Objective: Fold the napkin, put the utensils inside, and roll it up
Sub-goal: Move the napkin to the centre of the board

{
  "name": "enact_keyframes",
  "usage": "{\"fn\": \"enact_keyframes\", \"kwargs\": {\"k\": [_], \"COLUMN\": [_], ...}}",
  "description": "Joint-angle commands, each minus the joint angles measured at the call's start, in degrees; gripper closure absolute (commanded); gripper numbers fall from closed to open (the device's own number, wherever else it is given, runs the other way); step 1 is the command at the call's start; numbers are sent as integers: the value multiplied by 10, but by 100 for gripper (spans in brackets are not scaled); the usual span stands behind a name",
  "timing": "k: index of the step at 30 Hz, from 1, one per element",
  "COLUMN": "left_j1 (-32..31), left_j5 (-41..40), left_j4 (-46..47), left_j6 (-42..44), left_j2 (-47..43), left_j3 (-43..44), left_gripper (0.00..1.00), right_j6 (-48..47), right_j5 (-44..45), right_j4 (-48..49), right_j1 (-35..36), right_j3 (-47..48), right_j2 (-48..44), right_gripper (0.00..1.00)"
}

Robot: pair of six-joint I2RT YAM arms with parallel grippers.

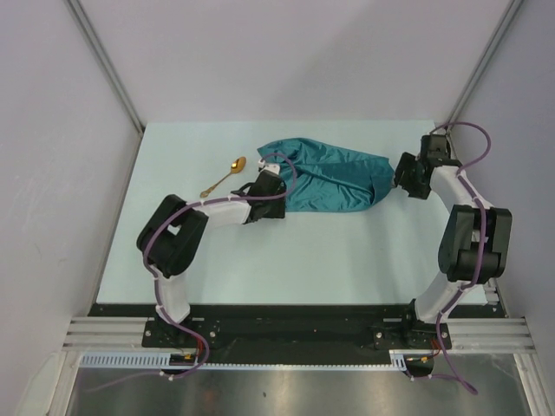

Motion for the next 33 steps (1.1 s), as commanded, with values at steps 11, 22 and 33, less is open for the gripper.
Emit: {"fn": "enact_keyframes", "kwargs": {"k": [11, 22, 33], "left_j1": [3, 9, 9], "left_j5": [-2, 30, 27], "left_j4": [-4, 24, 23], "left_j6": [-34, -56, -53], "left_j2": [52, 36, 26], "left_j3": [19, -6, -11], "left_gripper": [81, 100, 99], "right_j6": [-37, -90, -103], "right_j5": [70, 227, 195], "right_j4": [-17, -115, -71], "right_j1": [104, 146, 124], "right_j3": [124, 296, 296], "right_j2": [92, 262, 291], "right_gripper": [31, 37, 50]}}
